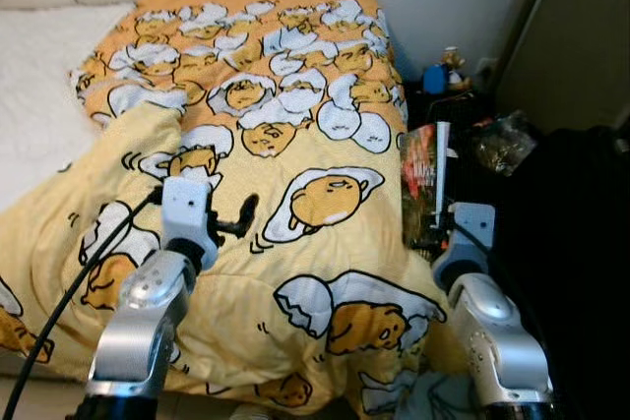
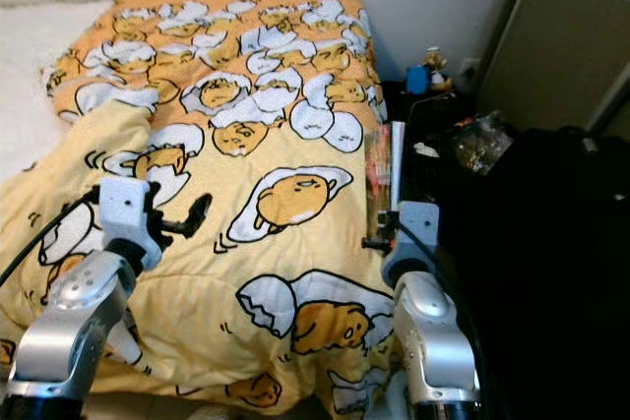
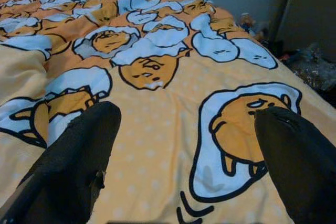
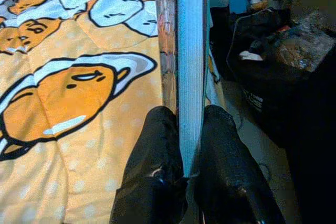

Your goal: Clean up the room

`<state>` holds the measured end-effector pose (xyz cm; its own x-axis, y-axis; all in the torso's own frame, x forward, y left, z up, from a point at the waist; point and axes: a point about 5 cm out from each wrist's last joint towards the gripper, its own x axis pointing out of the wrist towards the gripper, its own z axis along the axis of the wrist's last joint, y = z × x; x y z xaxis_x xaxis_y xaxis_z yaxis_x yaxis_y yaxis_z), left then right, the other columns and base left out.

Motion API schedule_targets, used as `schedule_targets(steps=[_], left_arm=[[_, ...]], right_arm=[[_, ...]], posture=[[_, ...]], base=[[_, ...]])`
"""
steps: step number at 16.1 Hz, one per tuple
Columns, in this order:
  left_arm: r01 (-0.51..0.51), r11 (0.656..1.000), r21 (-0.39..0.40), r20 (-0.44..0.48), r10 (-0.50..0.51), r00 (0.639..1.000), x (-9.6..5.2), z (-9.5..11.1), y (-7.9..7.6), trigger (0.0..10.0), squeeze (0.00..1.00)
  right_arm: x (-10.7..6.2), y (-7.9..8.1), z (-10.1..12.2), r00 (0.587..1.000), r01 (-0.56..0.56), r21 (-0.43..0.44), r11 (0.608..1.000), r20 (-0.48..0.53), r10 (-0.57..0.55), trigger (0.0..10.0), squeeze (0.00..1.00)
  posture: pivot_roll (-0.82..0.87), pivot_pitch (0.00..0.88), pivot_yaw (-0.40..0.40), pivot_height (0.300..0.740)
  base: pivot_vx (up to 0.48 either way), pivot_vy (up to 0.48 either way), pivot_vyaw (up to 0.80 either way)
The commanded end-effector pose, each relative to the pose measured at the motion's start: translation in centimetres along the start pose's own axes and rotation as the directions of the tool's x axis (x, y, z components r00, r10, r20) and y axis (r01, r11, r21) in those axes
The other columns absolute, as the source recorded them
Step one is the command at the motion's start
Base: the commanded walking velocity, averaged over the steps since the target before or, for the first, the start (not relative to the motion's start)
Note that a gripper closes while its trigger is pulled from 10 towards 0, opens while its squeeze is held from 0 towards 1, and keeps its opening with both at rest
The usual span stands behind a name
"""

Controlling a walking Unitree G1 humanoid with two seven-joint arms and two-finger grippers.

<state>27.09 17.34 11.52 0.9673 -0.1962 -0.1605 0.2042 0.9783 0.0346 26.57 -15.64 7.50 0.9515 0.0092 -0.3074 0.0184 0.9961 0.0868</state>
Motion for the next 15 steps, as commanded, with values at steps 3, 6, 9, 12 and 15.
schedule_targets(steps=[3,6,9,12,15], left_arm=[[-0.001,1.0,0.013,-0.004,0.001,1.0,0.19,0.01,0.15,10.0,0.0],[-0.002,1.0,0.014,-0.003,0.002,1.0,0.24,0.05,0.12,10.0,0.0],[-0.003,1.0,0.019,-0.004,0.003,1.0,0.29,0.09,0.21,10.0,0.0],[-0.009,1.0,0.018,-0.005,0.009,1.0,0.22,0.07,0.31,10.0,0.0],[-0.011,0.999,0.031,-0.006,0.012,1.0,0.26,0.11,0.38,10.0,0.0]], right_arm=[[0.06,0.29,0.61,0.999,-0.03,0.024,0.999,0.021,0.03,10.0,0.0],[0.1,0.25,0.69,0.999,-0.028,0.032,0.999,0.025,0.027,10.0,0.0],[0.13,-0.04,0.48,1.0,-0.009,0.05,0.999,0.011,0.008,10.0,0.0],[0.31,0.13,0.66,1.0,-0.018,0.042,0.999,0.02,0.017,10.0,0.0],[0.32,0.21,0.63,1.0,-0.023,0.048,0.999,0.018,0.022,10.0,0.0]], posture=[[0.07,0.0,0.02,0.74],[0.08,0.0,0.019,0.74],[0.08,0.0,0.02,0.74],[0.08,0.0,0.014,0.74],[0.08,0.0,0.018,0.74]], base=[[0.0,0.087,0.0],[0.0,0.27,0.0],[0.0,0.27,-0.27],[0.0,0.27,-0.49],[0.0,0.271,0.0]])
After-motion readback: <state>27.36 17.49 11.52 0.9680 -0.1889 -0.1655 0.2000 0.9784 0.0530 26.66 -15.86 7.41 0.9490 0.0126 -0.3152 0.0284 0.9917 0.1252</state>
